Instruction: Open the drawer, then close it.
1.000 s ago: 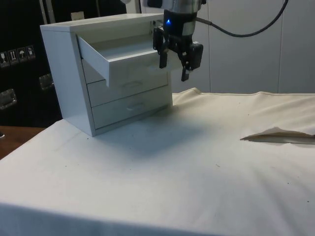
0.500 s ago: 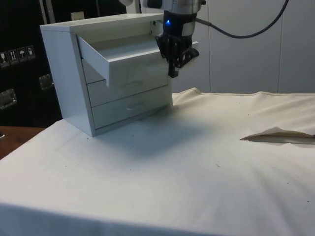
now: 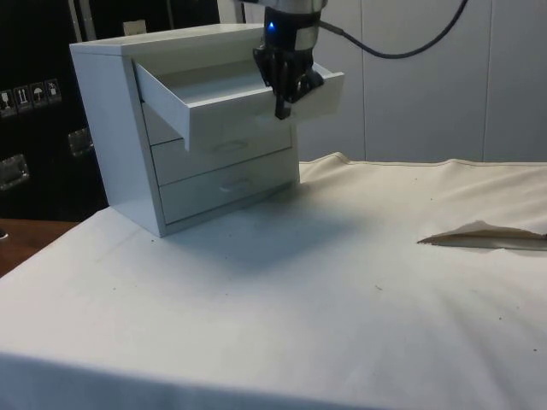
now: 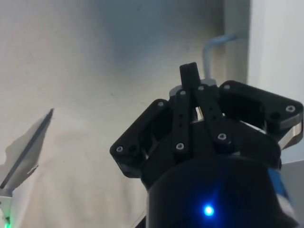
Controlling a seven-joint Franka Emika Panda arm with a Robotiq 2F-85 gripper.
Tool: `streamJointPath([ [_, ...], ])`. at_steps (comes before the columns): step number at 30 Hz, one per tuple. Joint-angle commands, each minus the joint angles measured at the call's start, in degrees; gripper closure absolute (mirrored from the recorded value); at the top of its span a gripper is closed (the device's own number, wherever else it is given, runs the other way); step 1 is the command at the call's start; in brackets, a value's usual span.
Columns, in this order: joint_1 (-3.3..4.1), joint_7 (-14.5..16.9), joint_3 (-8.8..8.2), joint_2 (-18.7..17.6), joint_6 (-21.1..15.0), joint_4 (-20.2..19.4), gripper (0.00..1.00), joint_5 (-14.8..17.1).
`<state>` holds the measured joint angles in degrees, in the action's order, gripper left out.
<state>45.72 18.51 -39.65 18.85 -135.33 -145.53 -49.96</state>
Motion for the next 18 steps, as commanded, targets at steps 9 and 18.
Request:
streamJointPath([
  [9,-0.17,1.0,-0.63,-2.2,0.7,3.6,1.0,-0.4],
  [18,-0.29,1.8,-1.15,-3.9,1.4,6.5,1.0,-0.4],
])
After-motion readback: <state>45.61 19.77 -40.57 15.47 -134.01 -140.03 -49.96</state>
